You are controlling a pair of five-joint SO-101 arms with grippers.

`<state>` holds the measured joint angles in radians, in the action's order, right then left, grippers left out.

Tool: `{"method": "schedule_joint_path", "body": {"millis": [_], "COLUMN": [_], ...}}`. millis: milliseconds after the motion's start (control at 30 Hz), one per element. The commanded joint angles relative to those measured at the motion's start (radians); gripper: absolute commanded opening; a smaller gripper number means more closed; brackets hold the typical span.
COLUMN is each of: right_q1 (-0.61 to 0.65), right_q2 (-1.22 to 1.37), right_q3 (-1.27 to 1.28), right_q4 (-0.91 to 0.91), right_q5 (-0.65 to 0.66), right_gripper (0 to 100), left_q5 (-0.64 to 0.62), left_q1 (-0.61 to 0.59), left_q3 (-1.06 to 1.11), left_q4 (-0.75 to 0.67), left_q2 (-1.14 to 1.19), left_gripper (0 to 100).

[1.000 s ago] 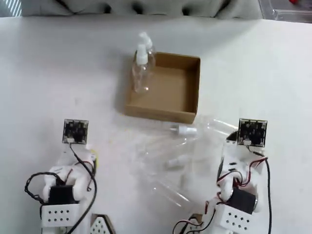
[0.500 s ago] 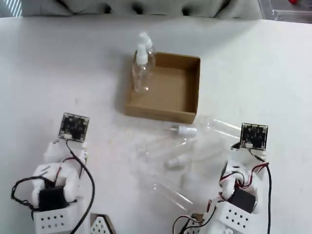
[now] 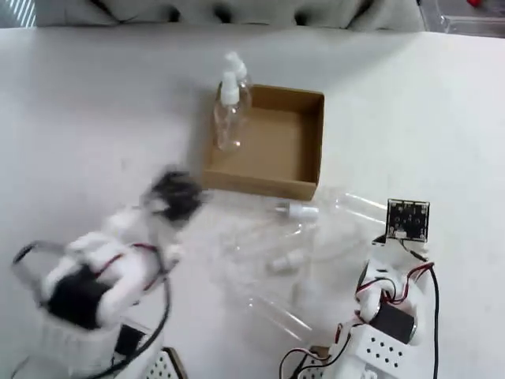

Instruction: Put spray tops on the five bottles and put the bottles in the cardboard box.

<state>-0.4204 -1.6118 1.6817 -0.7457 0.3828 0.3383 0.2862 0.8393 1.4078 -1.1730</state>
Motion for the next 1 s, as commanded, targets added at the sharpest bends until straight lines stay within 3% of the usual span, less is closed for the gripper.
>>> {"method": "schedule_joint_path", "body": {"millis": [0, 200, 467, 967], "right_q1": [-0.005, -0.005, -0.005, -0.005], "right_q2": [0.005, 0.005, 0.005, 0.005], "right_q3": [0.014, 0.014, 0.014, 0.014], "right_q4": [0.013, 0.013, 0.013, 0.013], "right_q5": [0.014, 0.014, 0.015, 0.015], "right_gripper": [1.5, 1.5, 1.5, 1.5], "left_q5": [0.015, 0.164, 0.173, 0.173], "left_q1": [0.228, 0.344, 0.343, 0.317], "left_q3": [-0.061, -0.071, -0.080, -0.483], "left_q4": [-0.120, -0.284, -0.555, -0.580], "left_q2": [0.242, 0.473, 0.693, 1.279], "left_gripper": [7, 9, 30, 30]}}
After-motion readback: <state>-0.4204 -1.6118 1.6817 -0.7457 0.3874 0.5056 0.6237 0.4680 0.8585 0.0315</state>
